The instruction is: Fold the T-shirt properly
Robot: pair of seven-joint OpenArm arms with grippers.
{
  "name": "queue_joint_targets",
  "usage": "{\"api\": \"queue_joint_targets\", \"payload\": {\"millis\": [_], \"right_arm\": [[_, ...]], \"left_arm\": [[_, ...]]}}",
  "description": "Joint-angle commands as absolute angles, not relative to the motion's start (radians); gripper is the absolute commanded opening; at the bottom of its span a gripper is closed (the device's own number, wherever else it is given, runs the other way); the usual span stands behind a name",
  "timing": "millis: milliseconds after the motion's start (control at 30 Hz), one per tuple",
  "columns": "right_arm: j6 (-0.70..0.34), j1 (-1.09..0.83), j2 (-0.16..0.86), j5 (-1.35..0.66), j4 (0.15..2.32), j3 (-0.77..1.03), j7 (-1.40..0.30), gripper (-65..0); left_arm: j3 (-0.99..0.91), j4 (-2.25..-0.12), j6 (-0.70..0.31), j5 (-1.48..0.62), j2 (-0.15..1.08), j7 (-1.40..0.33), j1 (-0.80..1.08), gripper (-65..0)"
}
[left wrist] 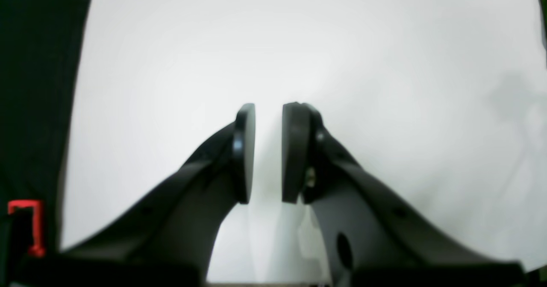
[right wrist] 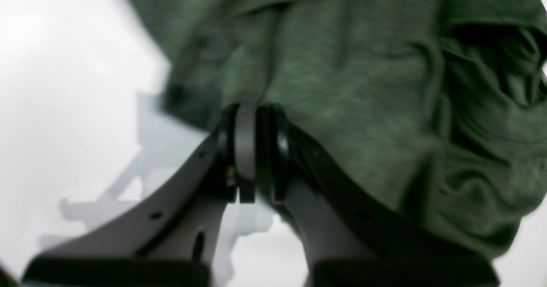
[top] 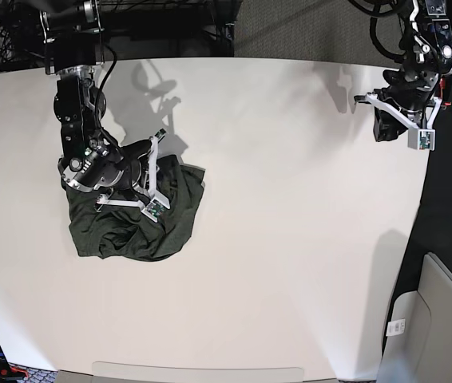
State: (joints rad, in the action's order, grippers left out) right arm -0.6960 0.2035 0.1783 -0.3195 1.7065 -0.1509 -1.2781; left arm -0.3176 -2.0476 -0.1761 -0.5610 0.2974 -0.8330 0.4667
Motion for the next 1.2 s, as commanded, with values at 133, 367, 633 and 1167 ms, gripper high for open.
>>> {"api": "queue_joint_targets", "payload": {"millis": [133, 367, 633, 1167], "right_arm": [[-0.698, 0.082, 0.180, -0.372, 1.848, -0.113, -1.264, -60.1], [-0.698, -0.128, 0.183, -0.378, 2.028, -0.015, -1.259, -60.1], [-0.698, -0.234, 0.205, -0.532, 2.055, 0.105, -1.262, -62.8], [-0.698, -0.519, 0.294, -0.851, 2.054, 0.389, -1.267, -62.9]], "left_arm": [[-0.450, -2.068, -0.173, -0.562, 0.275, -0.814, 0.529, -56.1], [-0.513, -2.068, -0.173, -0.562, 0.265, -0.816, 0.613, -56.1], [-0.536, -2.074, -0.173, -0.564, 0.263, -0.814, 0.707, -56.2], [-0.608, -2.072, -0.173, -0.564, 0.183, -0.898, 0.845, -65.0]]}}
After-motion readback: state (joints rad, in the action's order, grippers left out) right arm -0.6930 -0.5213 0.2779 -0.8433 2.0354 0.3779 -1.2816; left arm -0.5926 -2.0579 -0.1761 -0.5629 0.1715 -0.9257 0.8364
